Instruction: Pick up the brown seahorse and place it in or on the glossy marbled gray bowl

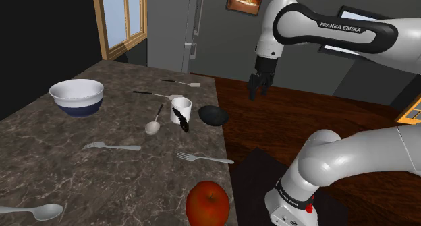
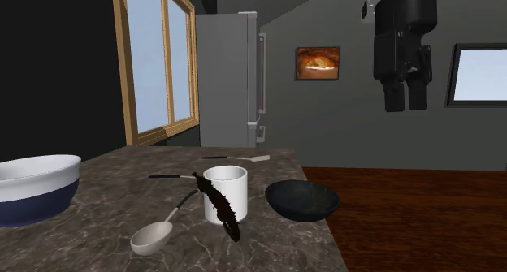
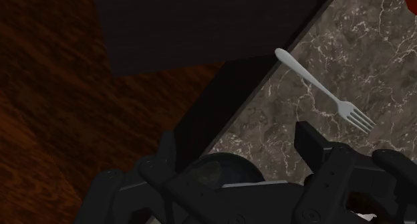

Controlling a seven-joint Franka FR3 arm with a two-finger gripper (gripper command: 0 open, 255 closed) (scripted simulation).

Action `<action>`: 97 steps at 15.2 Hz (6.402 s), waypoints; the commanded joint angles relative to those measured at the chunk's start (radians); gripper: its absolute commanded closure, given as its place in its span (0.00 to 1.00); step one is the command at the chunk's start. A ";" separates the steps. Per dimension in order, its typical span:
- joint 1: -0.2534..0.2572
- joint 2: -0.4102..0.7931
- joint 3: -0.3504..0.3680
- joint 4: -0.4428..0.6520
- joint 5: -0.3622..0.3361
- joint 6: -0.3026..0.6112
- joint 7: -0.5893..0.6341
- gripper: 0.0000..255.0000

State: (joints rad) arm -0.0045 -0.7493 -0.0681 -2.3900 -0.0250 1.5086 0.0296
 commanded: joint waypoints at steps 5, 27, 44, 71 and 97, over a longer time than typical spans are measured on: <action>0.027 0.098 0.073 0.028 0.034 0.084 0.081 0.00; 0.128 0.832 0.364 0.545 -0.105 0.312 0.539 0.00; 0.124 0.844 0.359 0.457 -0.113 0.411 0.544 1.00; 0.154 0.843 0.347 0.142 -0.085 0.800 1.391 0.00; 0.151 0.748 0.350 0.208 -0.041 0.646 1.355 1.00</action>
State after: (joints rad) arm 0.1466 0.0064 0.2817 -2.1892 -0.0697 2.1691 1.3862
